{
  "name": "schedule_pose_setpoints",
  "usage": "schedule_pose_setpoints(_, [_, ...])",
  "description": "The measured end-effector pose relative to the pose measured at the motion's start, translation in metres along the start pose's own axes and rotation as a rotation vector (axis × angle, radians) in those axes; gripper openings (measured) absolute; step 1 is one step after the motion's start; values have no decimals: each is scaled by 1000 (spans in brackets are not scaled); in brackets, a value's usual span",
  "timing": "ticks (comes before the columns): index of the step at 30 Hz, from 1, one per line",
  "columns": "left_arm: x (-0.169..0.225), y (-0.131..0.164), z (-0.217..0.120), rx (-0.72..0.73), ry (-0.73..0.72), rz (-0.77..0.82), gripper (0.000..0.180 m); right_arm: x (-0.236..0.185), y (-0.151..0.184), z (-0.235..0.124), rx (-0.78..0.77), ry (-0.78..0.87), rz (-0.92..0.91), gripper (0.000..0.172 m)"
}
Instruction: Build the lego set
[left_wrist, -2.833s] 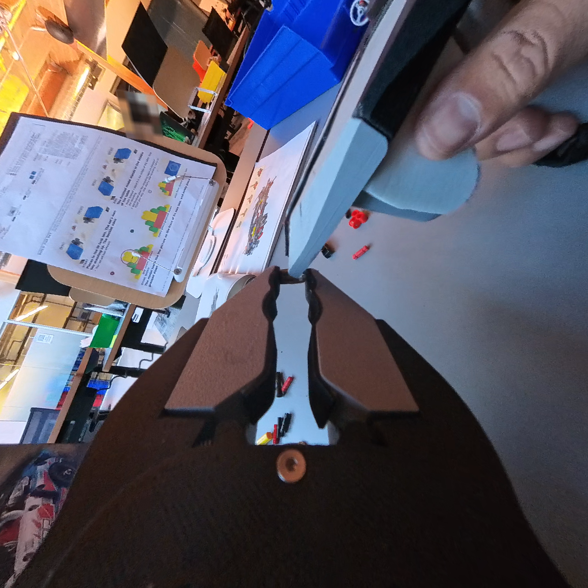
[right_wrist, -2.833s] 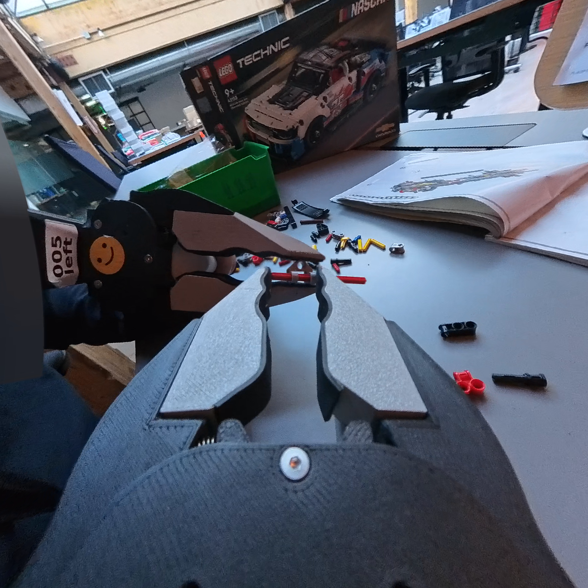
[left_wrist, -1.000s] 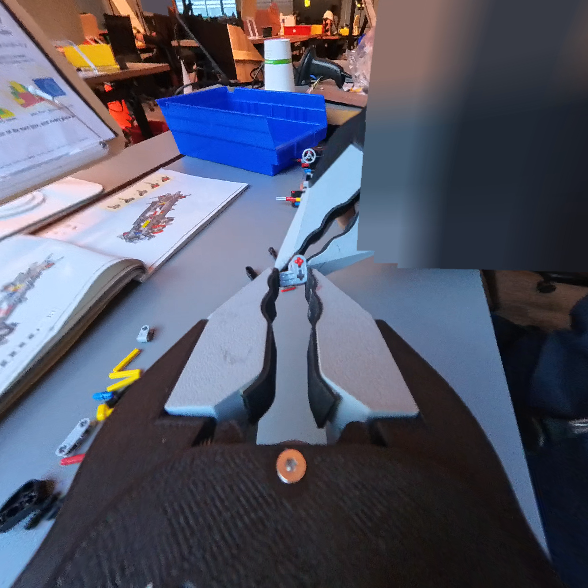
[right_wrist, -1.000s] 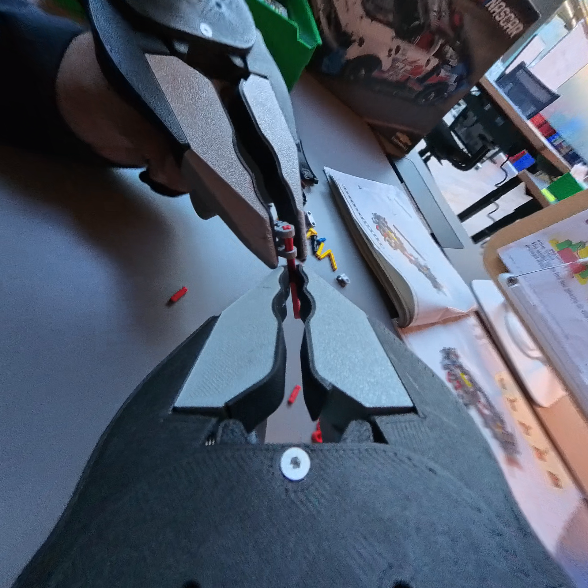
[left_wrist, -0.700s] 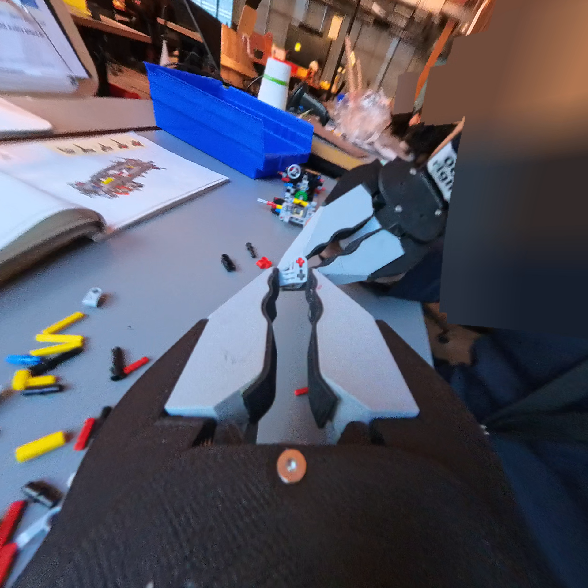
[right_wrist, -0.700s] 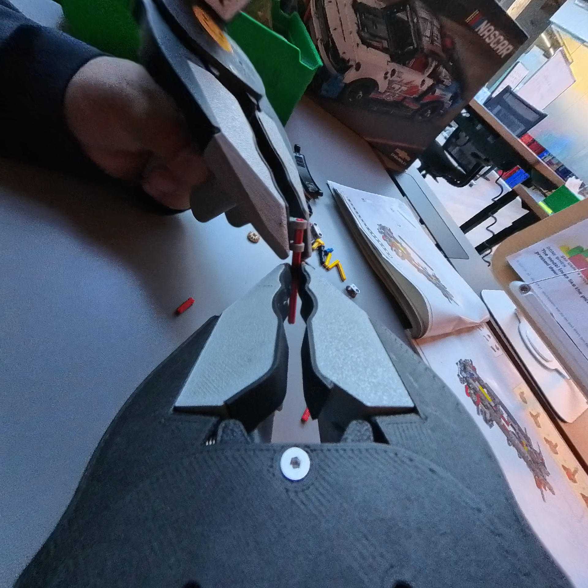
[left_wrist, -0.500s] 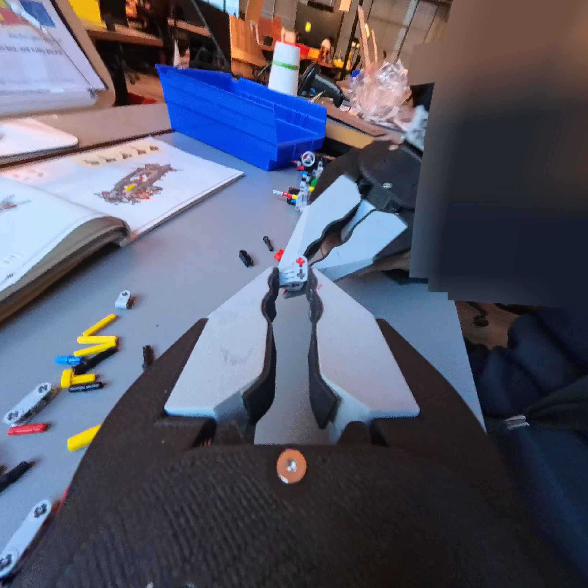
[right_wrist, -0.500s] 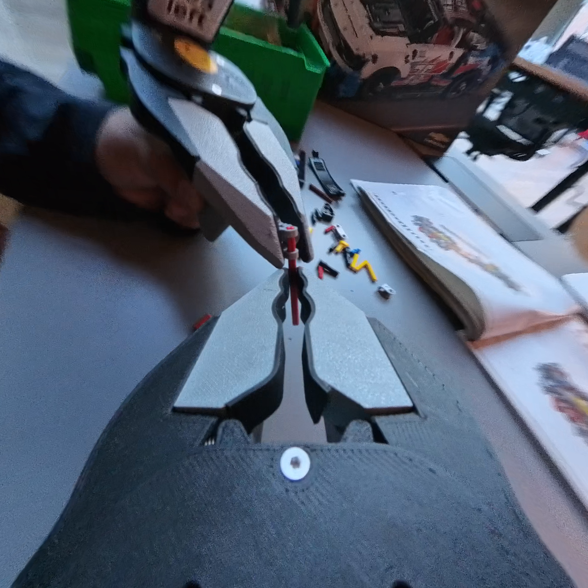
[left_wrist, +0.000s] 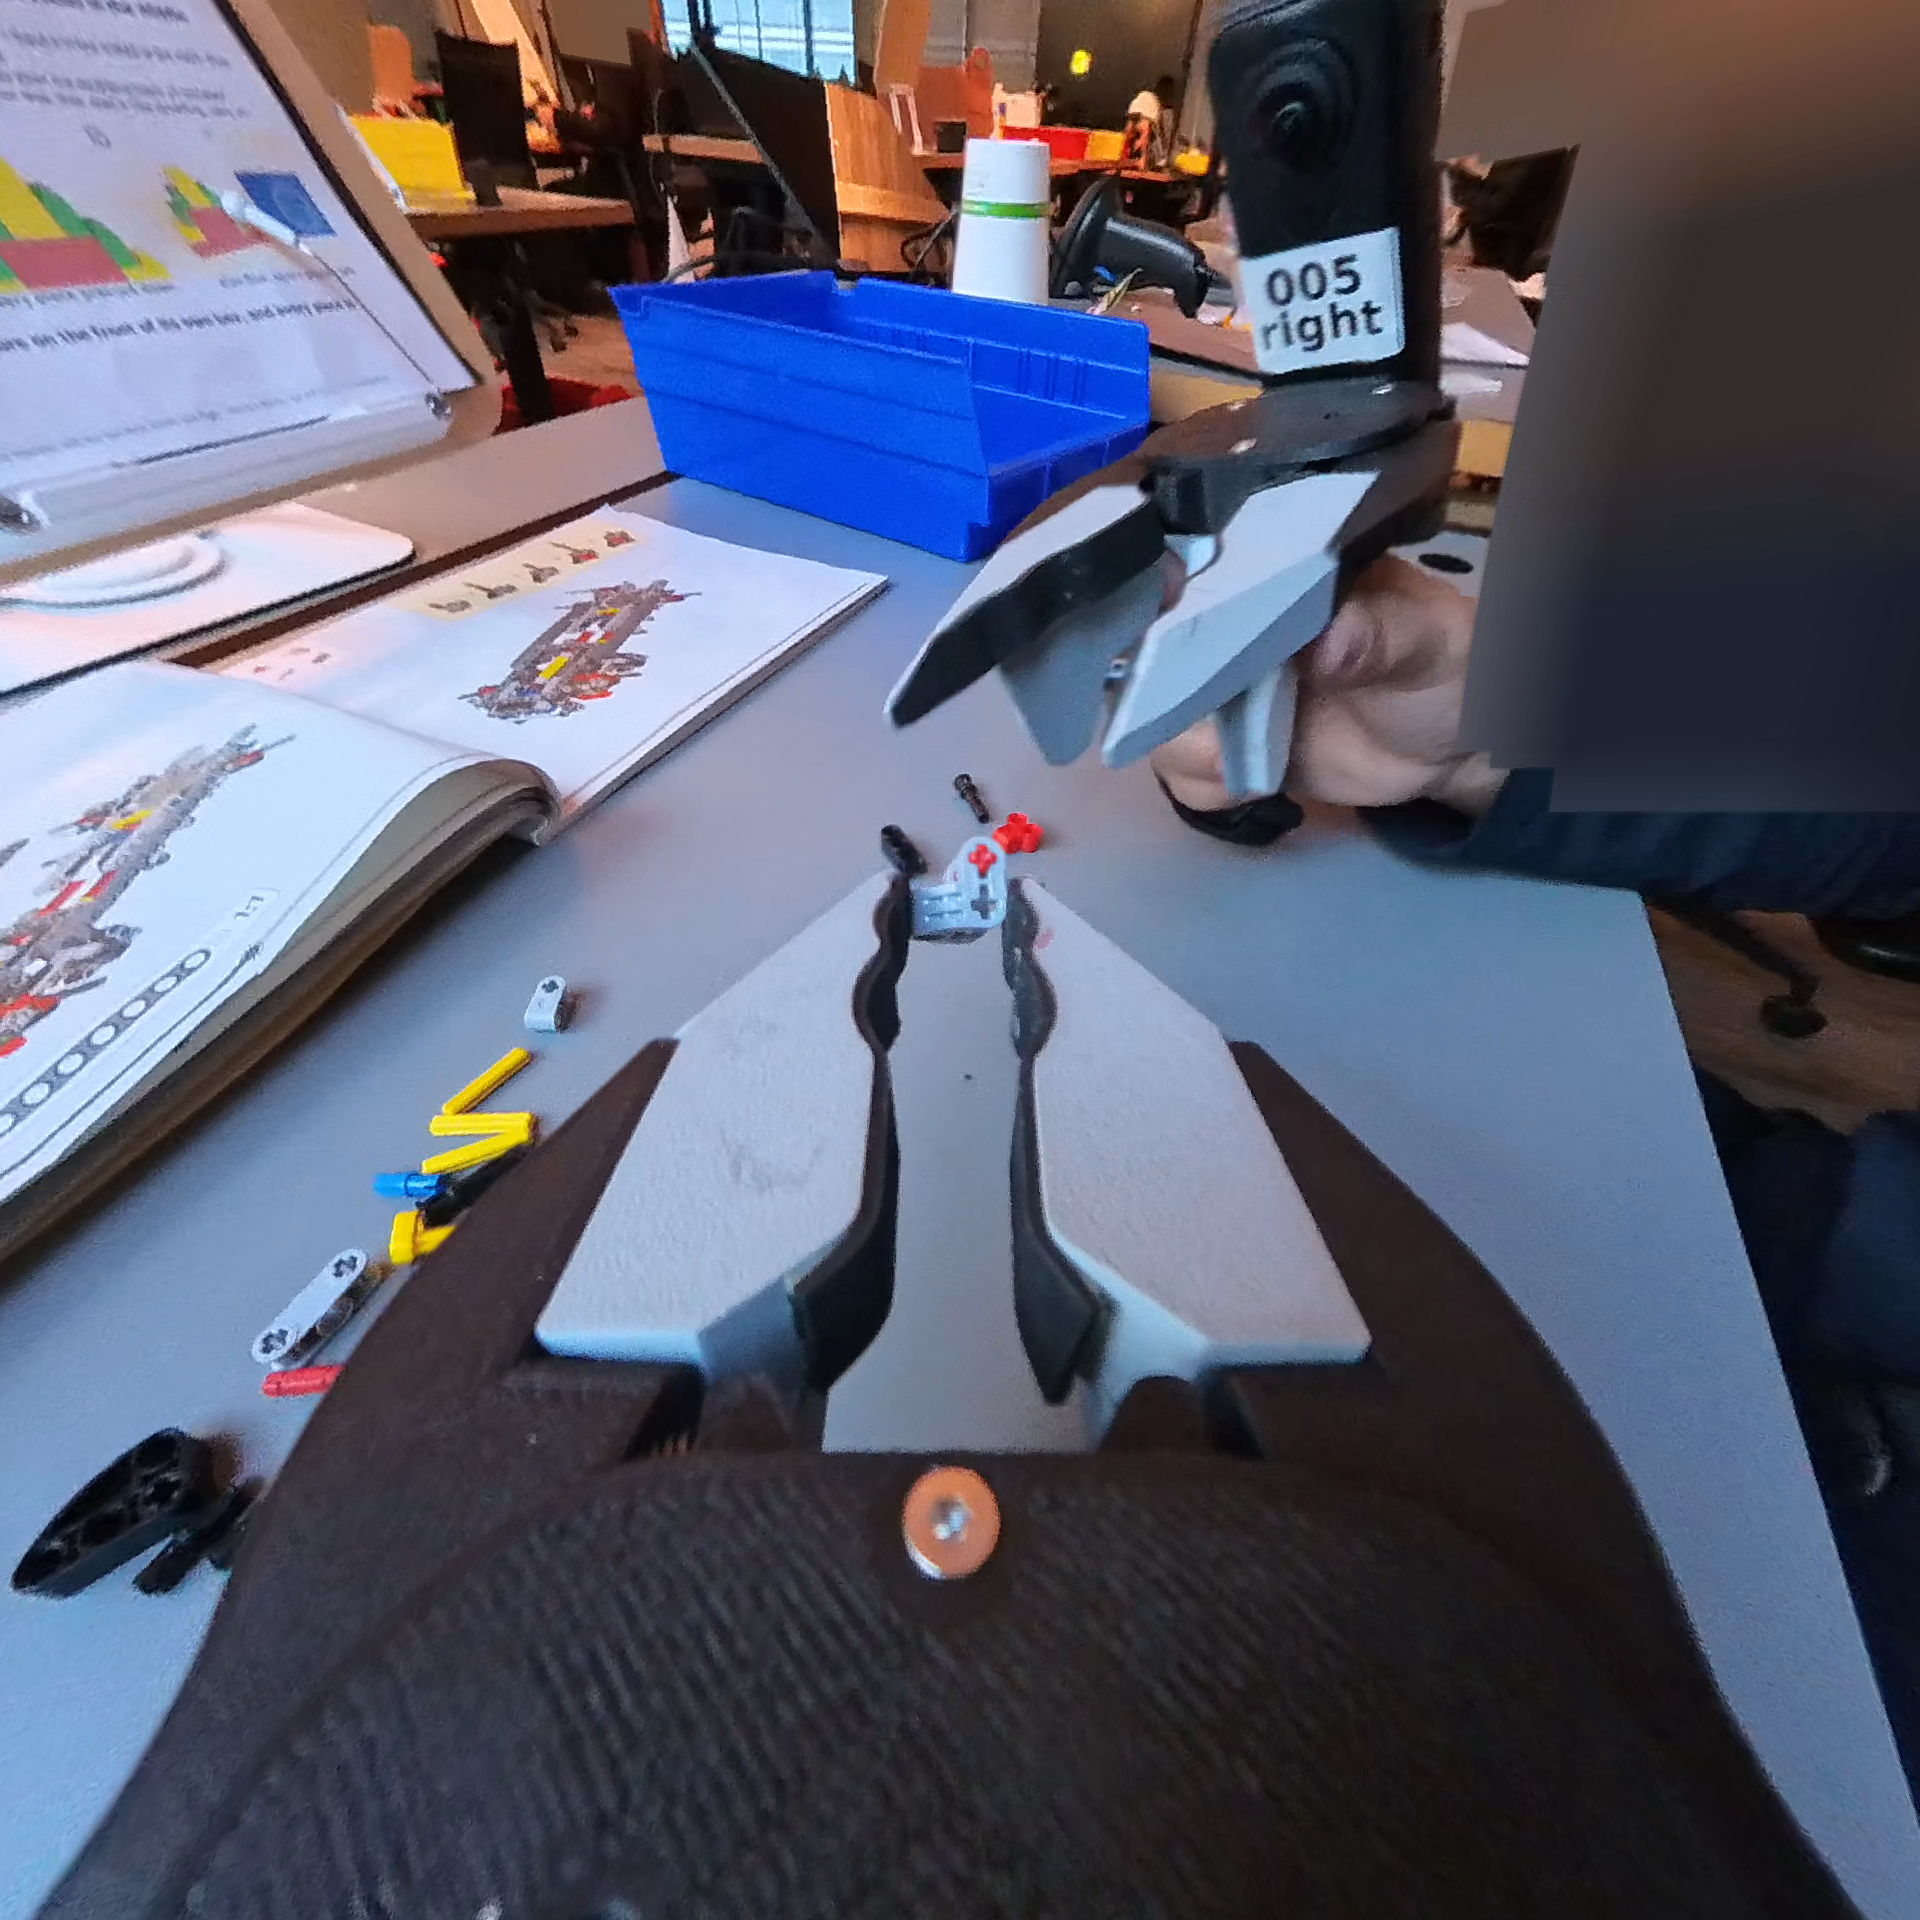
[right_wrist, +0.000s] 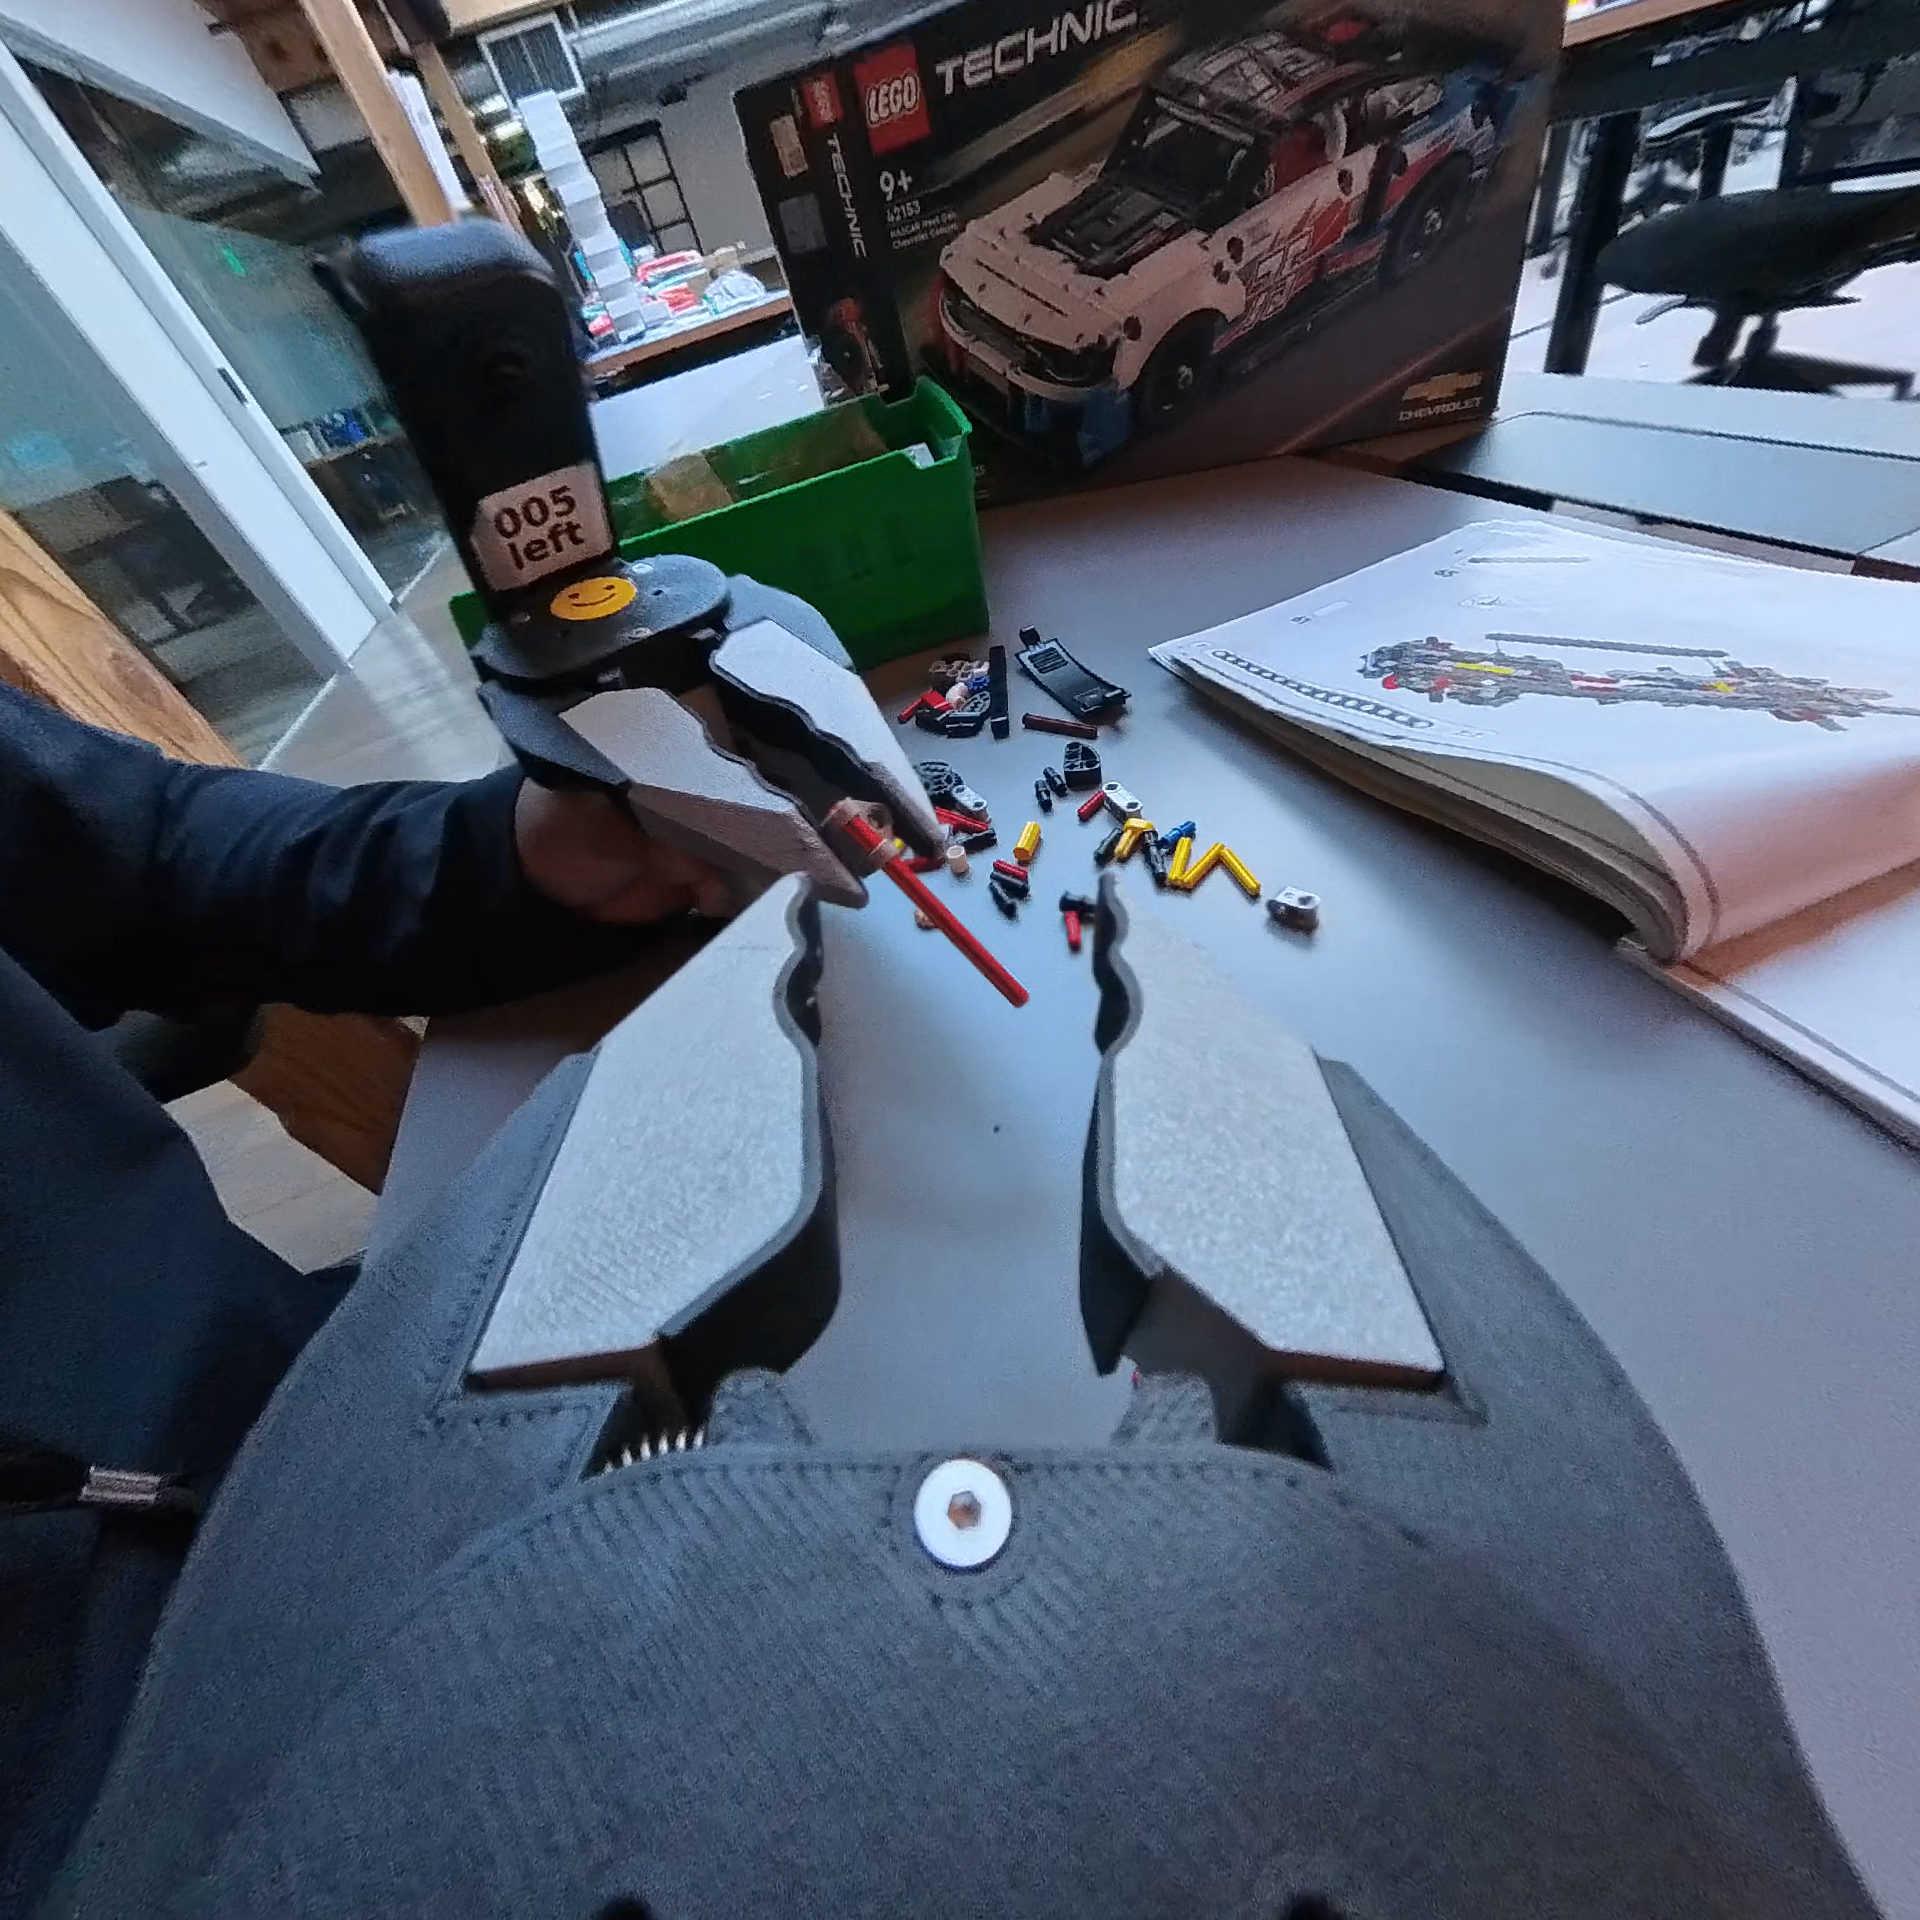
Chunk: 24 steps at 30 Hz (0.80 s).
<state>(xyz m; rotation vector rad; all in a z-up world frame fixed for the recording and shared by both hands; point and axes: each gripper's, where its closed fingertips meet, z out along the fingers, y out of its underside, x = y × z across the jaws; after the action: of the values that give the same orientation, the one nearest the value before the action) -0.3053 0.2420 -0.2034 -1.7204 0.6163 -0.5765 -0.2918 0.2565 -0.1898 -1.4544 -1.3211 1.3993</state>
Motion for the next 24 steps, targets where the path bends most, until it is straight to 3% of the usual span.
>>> schedule_pose_setpoints(4, [-8,18,0,-120,-7,-60,15,11,-12,-25,-33,58,-102,58])
schedule_pose_setpoints(9, [-1,42,9,-293,61,-74,16,40,17,-56,-340,277,-257,32])
schedule_pose_setpoints(12, [3,47,11,-330,74,-50,15,57,48,-68,-555,421,-230,18])
schedule_pose_setpoints(16, [6,48,12,-337,83,-28,15,45,71,-62,-650,347,-66,23])
schedule_pose_setpoints(24, [10,57,15,-397,87,2,15,12,73,-42,-545,107,301,35])
